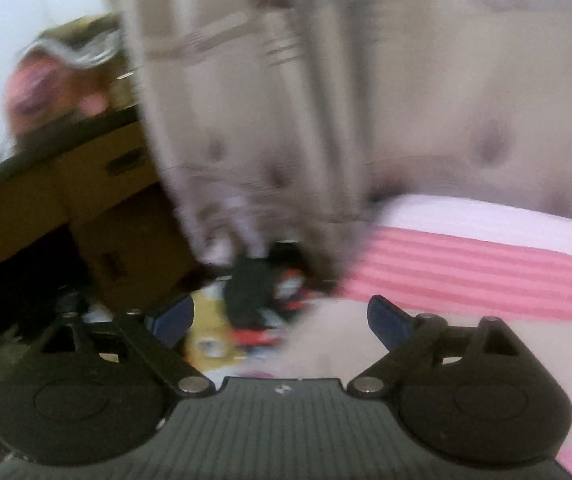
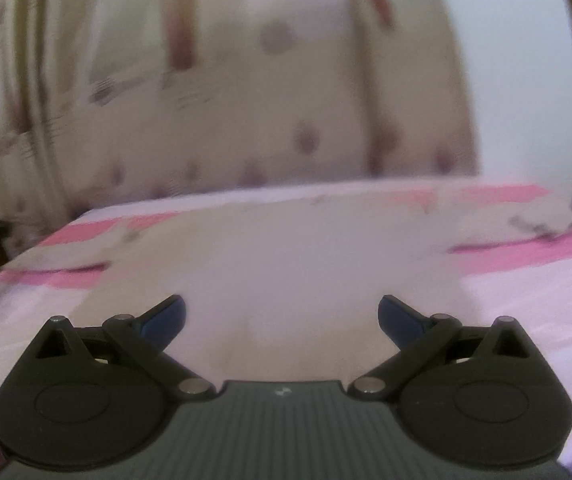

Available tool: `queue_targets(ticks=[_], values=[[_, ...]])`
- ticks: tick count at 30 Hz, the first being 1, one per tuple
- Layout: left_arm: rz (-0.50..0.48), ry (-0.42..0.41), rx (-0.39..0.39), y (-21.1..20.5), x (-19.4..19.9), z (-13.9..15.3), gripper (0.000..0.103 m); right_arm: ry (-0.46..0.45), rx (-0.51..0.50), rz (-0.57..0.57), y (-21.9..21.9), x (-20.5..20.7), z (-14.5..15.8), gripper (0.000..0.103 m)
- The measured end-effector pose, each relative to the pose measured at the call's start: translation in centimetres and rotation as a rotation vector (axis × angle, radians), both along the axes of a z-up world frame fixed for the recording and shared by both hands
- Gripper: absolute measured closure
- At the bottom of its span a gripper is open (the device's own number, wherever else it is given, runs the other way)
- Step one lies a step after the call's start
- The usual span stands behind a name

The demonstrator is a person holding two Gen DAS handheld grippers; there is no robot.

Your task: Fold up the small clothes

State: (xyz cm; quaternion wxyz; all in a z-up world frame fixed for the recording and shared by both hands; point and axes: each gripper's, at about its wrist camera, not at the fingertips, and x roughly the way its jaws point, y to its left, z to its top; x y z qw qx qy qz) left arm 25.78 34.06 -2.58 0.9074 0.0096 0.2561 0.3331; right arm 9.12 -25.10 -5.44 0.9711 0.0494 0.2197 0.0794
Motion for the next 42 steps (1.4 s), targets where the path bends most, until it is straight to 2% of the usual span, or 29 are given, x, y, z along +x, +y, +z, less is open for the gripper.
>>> queue_targets(ticks=[2, 5, 7, 9, 13, 15, 18, 20, 21, 22, 23, 24, 26, 30, 33, 37, 39, 40, 42], values=[[-0.099, -0.025, -0.052, -3.8, -0.8, 0.1, 0.01, -0.015, -0.042, -0.081, -2.8, 0.8, 0.2, 0.0], [-0.238, -0.058, -0.172, -9.1, -1.9, -1.1, 0.01, -0.035, -0.102, -0.182, -7.6, 2.0, 0.4, 0.0], [-0.299, -0.066, -0.232, -11.9, -2.3, -2.3, 0.01, -0.027, -0.171, -0.238, -10.1, 3.9, 0.0, 0.0], [-0.338, -0.073, -0.277, -14.2, -2.7, -3.7, 0.01, -0.03, -0.288, -0.276, -12.1, 6.3, -0.6, 0.0], [-0.333, -0.029, -0.305, -17.2, -2.8, -6.6, 0.009, 0.007, -0.43, -0.292, -15.4, 11.3, -2.9, 0.001], [-0.339, -0.021, -0.273, -17.7, -3.0, -6.6, 0.007, 0.038, -0.48, -0.304, -16.7, 13.9, -4.0, 0.002], [-0.332, -0.046, -0.235, -18.1, -3.5, -6.7, 0.001, 0.088, -0.52, -0.291, -18.9, 17.3, -6.1, 0.02], [-0.328, -0.023, -0.229, -18.3, -3.3, -6.8, 0.001, 0.137, -0.53, -0.289, -20.6, 19.6, -7.0, 0.047], [-0.322, -0.009, -0.224, -18.3, -3.1, -6.9, 0.001, 0.172, -0.535, -0.285, -21.2, 20.3, -7.6, 0.052], [-0.311, 0.004, -0.218, -18.4, -2.9, -7.0, 0.001, 0.192, -0.512, -0.275, -22.0, 21.2, -8.7, 0.055], [-0.303, 0.018, -0.211, -18.6, -2.7, -7.0, 0.001, 0.194, -0.471, -0.273, -23.0, 21.5, -8.5, 0.066], [-0.299, 0.03, -0.205, -18.6, -2.6, -7.0, 0.001, 0.212, -0.446, -0.289, -23.8, 21.8, -8.2, 0.072], [-0.295, 0.049, -0.195, -18.4, -2.2, -7.1, 0.0, 0.199, -0.339, -0.334, -26.1, 21.3, -7.7, 0.078], [-0.272, 0.079, -0.203, -18.1, -1.8, -7.3, 0.0, 0.114, -0.037, -0.479, -32.6, 17.4, -5.4, 0.084], [-0.255, 0.084, -0.227, -17.8, -1.8, -7.5, 0.0, 0.067, 0.144, -0.555, -36.9, 13.4, -4.2, 0.086], [-0.246, 0.083, -0.232, -17.9, -1.7, -7.5, 0.0, 0.053, 0.355, -0.661, -42.1, 8.7, -3.8, 0.086], [-0.243, 0.086, -0.224, -18.1, -1.6, -7.5, 0.0, 0.045, 0.382, -0.698, -43.9, 7.5, -3.7, 0.086], [-0.243, 0.087, -0.223, -18.1, -1.6, -7.4, 0.0, 0.034, 0.36, -0.679, -44.2, 7.4, -3.6, 0.085], [-0.235, 0.087, -0.219, -18.1, -1.6, -7.4, 0.0, 0.003, 0.248, -0.61, -42.7, 7.8, -3.0, 0.081]])
